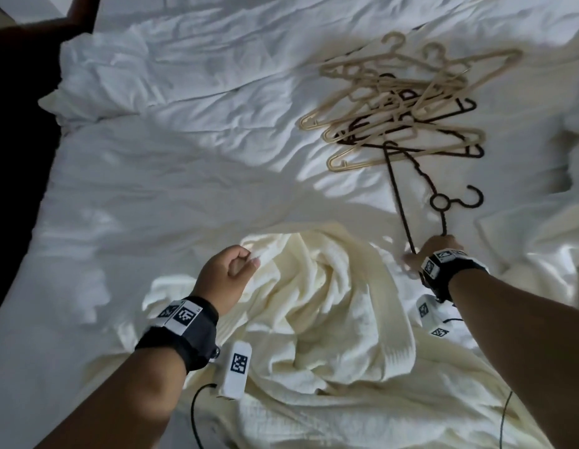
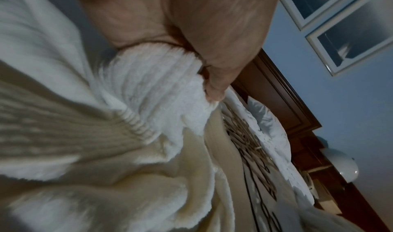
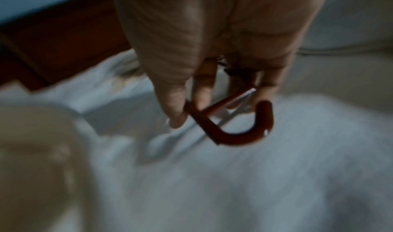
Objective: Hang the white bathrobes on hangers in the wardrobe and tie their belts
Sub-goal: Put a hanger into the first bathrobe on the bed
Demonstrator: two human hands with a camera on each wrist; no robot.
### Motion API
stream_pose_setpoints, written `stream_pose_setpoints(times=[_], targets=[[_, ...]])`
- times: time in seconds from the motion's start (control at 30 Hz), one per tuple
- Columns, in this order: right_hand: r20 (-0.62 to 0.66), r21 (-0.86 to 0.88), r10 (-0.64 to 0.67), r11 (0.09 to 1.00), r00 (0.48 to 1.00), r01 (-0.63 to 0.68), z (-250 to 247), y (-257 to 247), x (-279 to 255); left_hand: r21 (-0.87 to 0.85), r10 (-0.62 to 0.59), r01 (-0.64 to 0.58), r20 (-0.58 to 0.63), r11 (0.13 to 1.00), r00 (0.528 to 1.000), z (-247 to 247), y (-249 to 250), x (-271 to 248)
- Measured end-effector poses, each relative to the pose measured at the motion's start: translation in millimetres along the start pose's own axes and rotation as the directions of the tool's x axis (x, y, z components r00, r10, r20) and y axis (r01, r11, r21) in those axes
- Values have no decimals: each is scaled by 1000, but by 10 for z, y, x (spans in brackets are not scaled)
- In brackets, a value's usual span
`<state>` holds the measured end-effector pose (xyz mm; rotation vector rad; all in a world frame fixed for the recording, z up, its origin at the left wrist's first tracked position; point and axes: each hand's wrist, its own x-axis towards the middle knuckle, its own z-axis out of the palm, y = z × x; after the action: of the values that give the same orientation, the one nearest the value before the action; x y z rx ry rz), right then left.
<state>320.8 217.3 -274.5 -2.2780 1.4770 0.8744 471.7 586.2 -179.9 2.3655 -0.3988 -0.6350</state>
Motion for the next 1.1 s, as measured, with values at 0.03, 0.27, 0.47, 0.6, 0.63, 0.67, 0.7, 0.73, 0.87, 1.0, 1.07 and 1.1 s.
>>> stream_pose_setpoints(times=[0.03,0.27,0.47,0.6,0.63,0.67,0.7,0.73,0.87,1.0,1.07,1.1], targets=[[-17,73,-63,995,998,64,-22,29,-74,-28,-8,7,-10,1000,1000,-6,-5,-56],[-348,453,-405,717,846,530,-161,345,-892,-216,-96,79,-67,973,993,-215,29,-507],[-290,78,-673,692,680,718,-348,601,-1828,-463,-187,107,-129,880,974,-554,98,-1017],[-135,-305,-785,613,604,729,-444,569,-2733,-442,-113,47,-124,896,986,-837,154,-1451],[-115,-342,-797,592,593,729,-407,521,-2952,-432,-93,34,-116,901,989,-878,177,-1567],[-114,-370,-817,564,566,739,-336,468,-3118,-433,-82,28,-108,901,991,-896,204,-1679],[-113,-384,-838,533,534,754,-248,412,-3262,-446,-76,21,-104,895,992,-912,241,-1800],[-112,-384,-850,514,514,767,-150,358,-3383,-471,-79,24,-97,882,992,-919,262,-1914],[-98,-350,-871,483,481,803,192,174,-3904,-592,-136,48,-106,805,985,-981,250,-2320],[-118,-286,-870,491,478,823,522,122,-4282,-751,-184,86,-48,655,982,-1067,216,-2678],[-100,-270,-879,474,465,838,667,103,-4408,-812,-183,76,-38,579,982,-1093,188,-2808],[-90,-272,-889,455,448,848,725,94,-4477,-796,-181,44,-84,604,980,-1106,147,-2864]])
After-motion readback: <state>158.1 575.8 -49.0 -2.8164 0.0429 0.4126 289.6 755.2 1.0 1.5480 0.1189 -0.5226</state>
